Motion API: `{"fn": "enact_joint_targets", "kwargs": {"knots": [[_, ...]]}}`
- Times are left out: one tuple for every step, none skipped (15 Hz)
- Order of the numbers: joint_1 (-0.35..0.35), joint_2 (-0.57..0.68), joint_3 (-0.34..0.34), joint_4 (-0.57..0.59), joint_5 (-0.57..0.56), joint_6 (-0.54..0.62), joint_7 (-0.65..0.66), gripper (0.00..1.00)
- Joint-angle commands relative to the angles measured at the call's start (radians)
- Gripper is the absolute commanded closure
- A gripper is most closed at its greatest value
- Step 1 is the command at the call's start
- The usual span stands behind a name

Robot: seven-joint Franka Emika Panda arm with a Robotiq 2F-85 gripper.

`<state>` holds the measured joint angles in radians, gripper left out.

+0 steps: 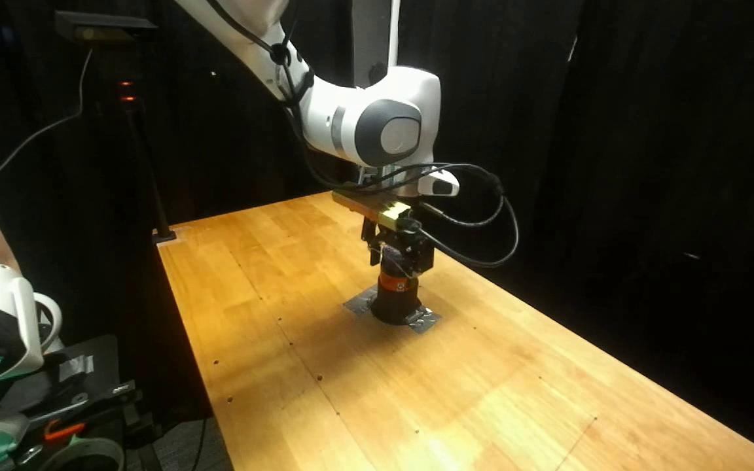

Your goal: Place the elastic band over the bottom of the brown cup

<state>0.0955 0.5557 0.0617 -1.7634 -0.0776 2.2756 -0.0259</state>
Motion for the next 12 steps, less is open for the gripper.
{"fn": "enact_joint_targets", "kwargs": {"knots": [[-0.06,-0.06,0.038,-0.062,0.073,-0.094,-0.123,0.0],[-0.069,-0.063,0.042,-0.068,0.085,-0.111,-0.147,0.0],[-0.073,-0.064,0.041,-0.074,0.091,-0.119,-0.158,0.0],[-0.074,-0.066,0.038,-0.082,0.091,-0.115,-0.163,0.0],[-0.074,-0.067,0.037,-0.089,0.09,-0.107,-0.164,0.0],[-0.071,-0.069,0.035,-0.098,0.086,-0.094,-0.159,0.0],[-0.067,-0.072,0.034,-0.109,0.083,-0.08,-0.155,0.0],[-0.063,-0.077,0.033,-0.121,0.079,-0.071,-0.15,0.0],[-0.064,-0.085,0.041,-0.134,0.076,-0.091,-0.175,0.0],[-0.062,-0.094,0.044,-0.151,0.071,-0.086,-0.183,0.25],[-0.059,-0.112,0.047,-0.179,0.067,-0.07,-0.193,0.25],[-0.055,-0.129,0.047,-0.206,0.06,-0.046,-0.192,0.33]]}}
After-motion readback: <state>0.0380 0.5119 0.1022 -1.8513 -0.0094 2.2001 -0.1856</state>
